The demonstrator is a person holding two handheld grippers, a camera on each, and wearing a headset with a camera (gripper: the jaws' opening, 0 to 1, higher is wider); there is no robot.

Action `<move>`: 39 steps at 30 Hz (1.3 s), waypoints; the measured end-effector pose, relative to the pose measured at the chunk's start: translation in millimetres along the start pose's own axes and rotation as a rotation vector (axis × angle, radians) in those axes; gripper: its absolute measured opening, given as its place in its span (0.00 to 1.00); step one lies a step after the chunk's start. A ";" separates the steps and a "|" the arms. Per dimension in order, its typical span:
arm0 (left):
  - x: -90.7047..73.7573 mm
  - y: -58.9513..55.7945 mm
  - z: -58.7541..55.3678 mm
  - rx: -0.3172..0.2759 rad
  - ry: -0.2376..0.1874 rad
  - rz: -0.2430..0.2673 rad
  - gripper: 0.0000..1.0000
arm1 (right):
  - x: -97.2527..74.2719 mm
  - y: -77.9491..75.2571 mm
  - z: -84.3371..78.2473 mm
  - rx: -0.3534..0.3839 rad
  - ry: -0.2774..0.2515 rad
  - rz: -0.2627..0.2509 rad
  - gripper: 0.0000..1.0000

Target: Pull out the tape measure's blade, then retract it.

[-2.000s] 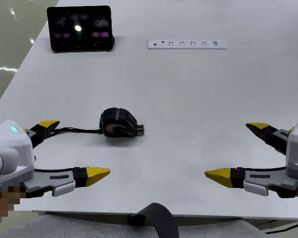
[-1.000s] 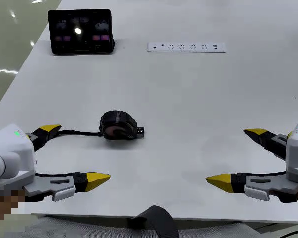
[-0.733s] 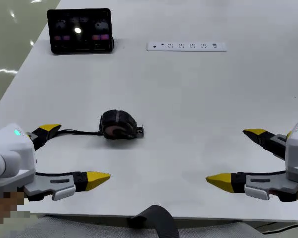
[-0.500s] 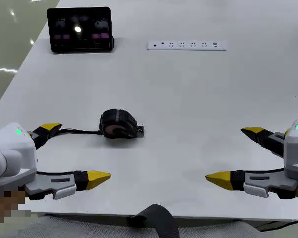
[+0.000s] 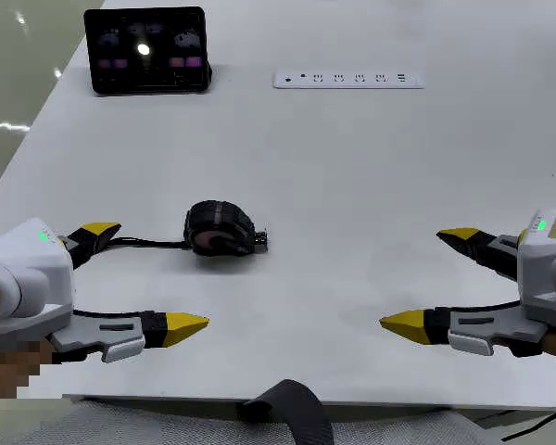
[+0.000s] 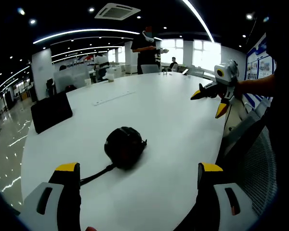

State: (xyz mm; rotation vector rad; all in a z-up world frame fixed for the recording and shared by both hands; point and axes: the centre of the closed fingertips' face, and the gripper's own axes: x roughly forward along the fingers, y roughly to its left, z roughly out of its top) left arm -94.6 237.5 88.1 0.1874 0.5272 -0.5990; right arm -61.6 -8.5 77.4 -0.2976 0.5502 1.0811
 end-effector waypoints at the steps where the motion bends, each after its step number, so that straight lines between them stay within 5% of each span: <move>1: 0.7 0.4 0.3 0.002 0.000 -0.001 0.99 | 0.9 -0.7 0.2 -0.003 0.001 0.002 0.82; 22: 21.4 12.9 1.4 0.063 0.047 -0.054 0.94 | 30.5 -9.0 7.6 -0.129 0.047 0.087 0.63; 39: 39.8 25.8 -1.4 0.130 0.103 -0.126 0.81 | 57.4 -10.4 10.6 -0.231 0.103 0.186 0.51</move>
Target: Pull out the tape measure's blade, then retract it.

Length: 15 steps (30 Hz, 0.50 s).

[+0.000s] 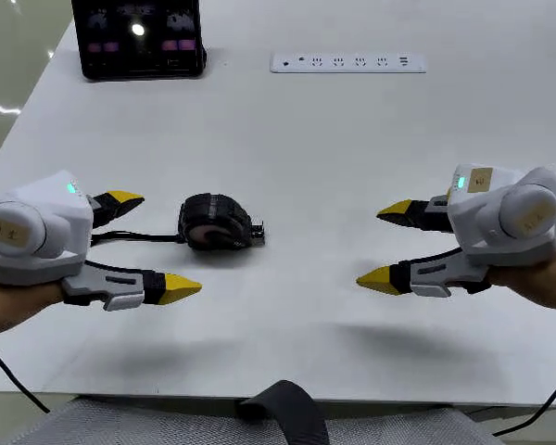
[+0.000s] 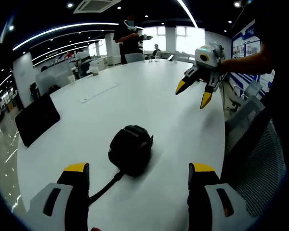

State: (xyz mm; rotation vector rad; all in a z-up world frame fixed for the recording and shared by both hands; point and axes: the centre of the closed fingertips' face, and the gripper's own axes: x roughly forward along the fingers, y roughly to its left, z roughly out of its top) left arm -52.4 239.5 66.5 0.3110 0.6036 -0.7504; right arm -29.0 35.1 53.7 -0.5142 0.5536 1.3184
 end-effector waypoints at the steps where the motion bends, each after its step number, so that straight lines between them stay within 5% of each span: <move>1: 0.9 0.7 -0.2 0.001 0.002 -0.004 0.80 | 1.3 -0.2 0.8 -0.005 -0.001 0.005 0.51; 15: 19.0 12.3 -3.5 0.043 0.039 -0.070 0.66 | 27.3 -6.4 14.0 -0.079 -0.003 0.071 0.43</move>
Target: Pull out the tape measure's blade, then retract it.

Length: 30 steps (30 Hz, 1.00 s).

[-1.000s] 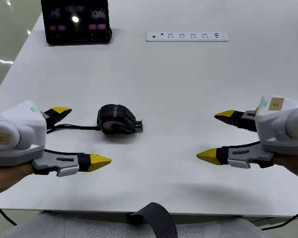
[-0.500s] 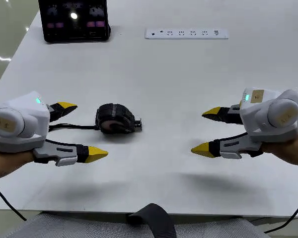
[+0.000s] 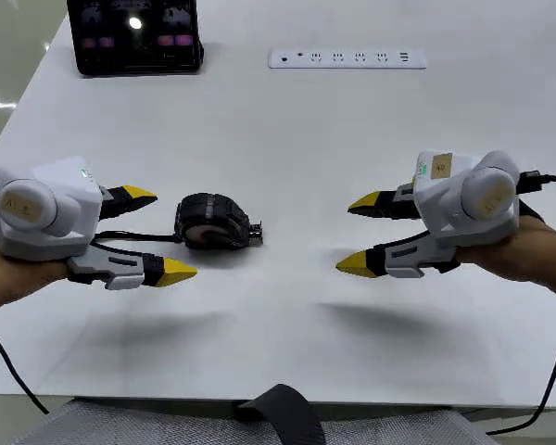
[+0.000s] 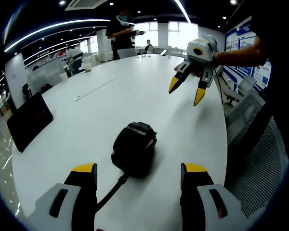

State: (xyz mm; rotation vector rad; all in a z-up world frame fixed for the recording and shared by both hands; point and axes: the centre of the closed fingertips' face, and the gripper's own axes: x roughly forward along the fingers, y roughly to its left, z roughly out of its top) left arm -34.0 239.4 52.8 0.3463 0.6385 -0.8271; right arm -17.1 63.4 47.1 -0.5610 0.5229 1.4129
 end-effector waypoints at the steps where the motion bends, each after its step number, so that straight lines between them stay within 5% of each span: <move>1: 0.6 0.5 0.3 0.002 0.003 -0.002 0.65 | 1.5 -0.5 1.0 -0.006 0.000 0.003 0.42; 23: 17.9 7.8 5.1 0.142 0.090 -0.116 0.44 | 49.6 -9.2 28.6 -0.073 -0.040 0.079 0.36; 30: 23.8 10.0 1.8 0.183 0.131 -0.135 0.41 | 65.9 -11.1 24.9 -0.094 -0.005 0.105 0.34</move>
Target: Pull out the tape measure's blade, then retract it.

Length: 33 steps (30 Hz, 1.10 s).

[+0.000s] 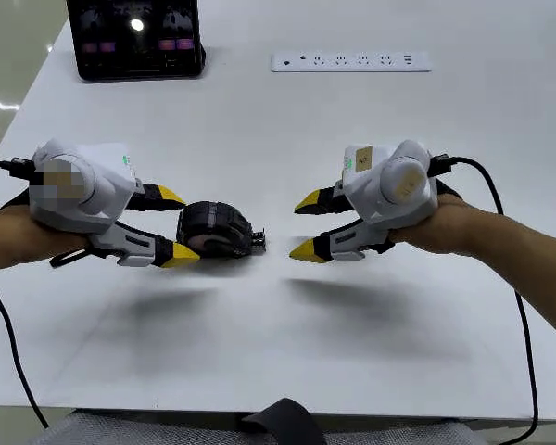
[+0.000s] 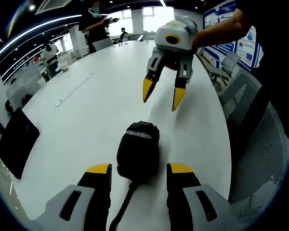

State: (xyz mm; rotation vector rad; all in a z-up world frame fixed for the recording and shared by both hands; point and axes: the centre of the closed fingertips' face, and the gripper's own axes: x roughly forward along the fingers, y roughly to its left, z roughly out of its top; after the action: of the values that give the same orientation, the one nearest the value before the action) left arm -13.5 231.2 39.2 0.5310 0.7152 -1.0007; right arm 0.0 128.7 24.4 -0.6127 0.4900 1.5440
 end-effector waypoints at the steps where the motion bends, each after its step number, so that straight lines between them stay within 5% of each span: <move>1: 0.8 -0.1 0.3 0.006 0.004 -0.006 0.41 | 2.9 0.2 -0.3 -0.003 0.006 0.008 0.33; 33: 18.2 1.6 -2.0 0.188 0.150 -0.136 0.29 | 56.8 0.8 1.4 -0.113 0.109 0.096 0.15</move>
State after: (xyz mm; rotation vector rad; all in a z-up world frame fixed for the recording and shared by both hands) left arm -6.3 223.1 24.3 0.7347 0.8024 -1.1710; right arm -1.8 173.0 -11.2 -0.7730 0.5238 1.6436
